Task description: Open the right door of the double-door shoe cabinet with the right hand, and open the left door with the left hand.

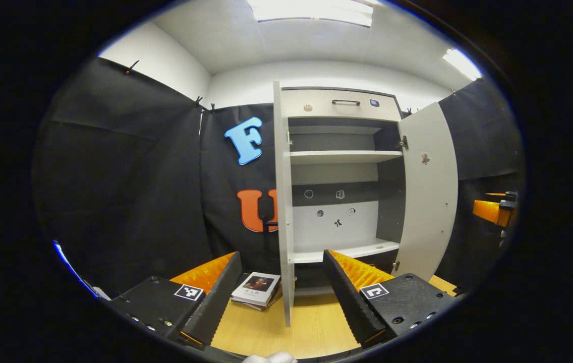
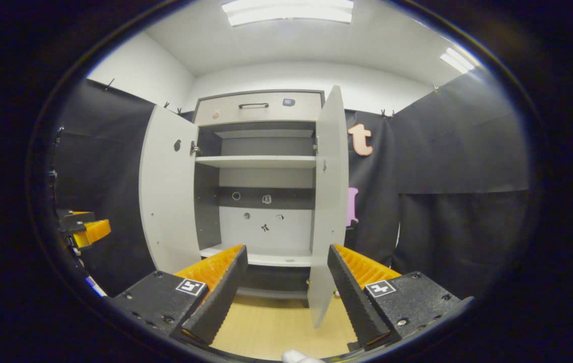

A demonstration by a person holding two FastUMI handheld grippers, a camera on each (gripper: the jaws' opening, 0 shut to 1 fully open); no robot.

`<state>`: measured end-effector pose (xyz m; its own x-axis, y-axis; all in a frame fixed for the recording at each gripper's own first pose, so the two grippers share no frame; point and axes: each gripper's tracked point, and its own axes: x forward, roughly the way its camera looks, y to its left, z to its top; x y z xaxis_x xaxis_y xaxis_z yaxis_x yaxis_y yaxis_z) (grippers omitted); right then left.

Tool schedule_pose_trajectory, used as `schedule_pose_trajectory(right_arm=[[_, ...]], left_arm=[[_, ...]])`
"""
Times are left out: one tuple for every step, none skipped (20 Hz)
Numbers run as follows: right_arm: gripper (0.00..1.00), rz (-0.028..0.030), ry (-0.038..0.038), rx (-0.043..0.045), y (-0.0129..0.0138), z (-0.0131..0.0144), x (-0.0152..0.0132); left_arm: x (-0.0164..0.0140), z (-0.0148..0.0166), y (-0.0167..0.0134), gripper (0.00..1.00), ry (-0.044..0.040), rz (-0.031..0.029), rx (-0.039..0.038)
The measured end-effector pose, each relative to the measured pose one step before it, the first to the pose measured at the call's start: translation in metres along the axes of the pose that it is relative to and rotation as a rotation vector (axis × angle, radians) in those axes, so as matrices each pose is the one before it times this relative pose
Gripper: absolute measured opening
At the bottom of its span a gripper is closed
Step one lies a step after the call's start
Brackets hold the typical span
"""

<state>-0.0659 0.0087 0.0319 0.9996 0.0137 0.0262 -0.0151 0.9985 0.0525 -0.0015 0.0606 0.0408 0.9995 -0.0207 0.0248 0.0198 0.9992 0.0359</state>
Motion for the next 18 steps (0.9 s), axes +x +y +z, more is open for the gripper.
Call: schedule_pose_trajectory(right_arm=[[1.0,-0.00058,0.00017,0.00325,-0.00592,-0.00071,0.00009],[1.0,-0.00061,0.00649,-0.00025,-0.00647,-0.00418,0.00034],[1.0,0.00315,0.01163,-0.00104,-0.0055,-0.00444,-0.00067],[1.0,0.00539,0.00261,0.00597,-0.00444,-0.00262,0.00032],[1.0,0.00304,0.00707,0.00429,-0.00475,-0.00355,-0.00003],[1.0,-0.00042,0.00402,-0.00092,-0.0054,-0.0036,0.00057],[1.0,0.0053,0.0061,-0.00774,-0.00309,-0.00269,0.00081],[0.99,0.00327,0.00683,-0.00888,-0.00232,-0.00256,0.00165],[1.0,-0.00154,-0.00201,-0.00395,-0.00289,-0.00003,0.00063],[1.0,-0.00464,-0.00357,-0.00381,-0.00344,0.0016,0.00052],[1.0,-0.00223,-0.0014,0.00292,-0.00214,0.00001,0.00054],[1.0,0.00179,-0.00336,0.00217,-0.00026,0.0006,-0.00035],[1.0,-0.00175,-0.00143,-0.00081,-0.00077,0.00066,-0.00003],[1.0,-0.00164,-0.00093,0.00116,-0.00112,0.00016,0.00039],[1.0,0.00049,-0.00082,0.00379,-0.00001,0.00076,-0.00022],[1.0,-0.00571,0.00023,0.00023,-0.00029,-0.00043,0.00015],[1.0,-0.004,-0.00231,-0.00259,-0.00031,0.00047,0.00012],[1.0,-0.0015,-0.0007,-0.00122,0.00099,-0.0002,-0.00006]], left_arm=[[-0.00245,0.00097,-0.01,0.97,-0.00193,-0.00145,-0.00137],[-0.00217,-0.00187,-0.01082,0.97,0.00869,-0.00407,-0.00491],[-0.00104,-0.005,-0.01143,0.97,0.01182,-0.00531,-0.01173],[-0.0008,-0.00402,-0.01075,0.97,0.00878,-0.00146,-0.01328],[0.00028,-0.00185,-0.00914,0.97,0.00317,0.00143,-0.00896],[-0.00135,-0.00247,-0.01079,0.97,0.00279,0.00008,-0.01077],[-0.00033,-0.00285,-0.01001,0.97,0.00682,-0.0079,-0.00536],[0.0004,-0.00156,-0.00886,0.97,0.005,-0.0077,0.00324],[-0.00029,-0.00173,-0.00713,0.97,0.00541,0.00088,0.00426],[0.00178,-0.00073,-0.00542,0.97,0.00358,-0.00228,0.00381],[0.0012,-0.00146,-0.00401,0.97,0.00527,0.00264,-0.00372],[0.00077,-0.00153,-0.00274,0.97,0.00401,-0.00013,-0.00537],[0.00122,0.00009,-0.00199,0.97,0.00011,0.00062,-0.00172],[0.00049,-0.00087,-0.00003,0.97,0.00247,0.00432,-0.00027],[-0.00033,0.00008,0.00082,0.97,-0.00246,0.00547,0.00481],[0.00028,0.00135,0.00199,0.97,-0.0043,0.00607,0.0048],[0.00043,0.00245,0.0012,0.97,-0.00533,0.00317,0.00546],[-0.00025,0.00215,0.00152,0.97,-0.00444,0.00196,0.00446]])
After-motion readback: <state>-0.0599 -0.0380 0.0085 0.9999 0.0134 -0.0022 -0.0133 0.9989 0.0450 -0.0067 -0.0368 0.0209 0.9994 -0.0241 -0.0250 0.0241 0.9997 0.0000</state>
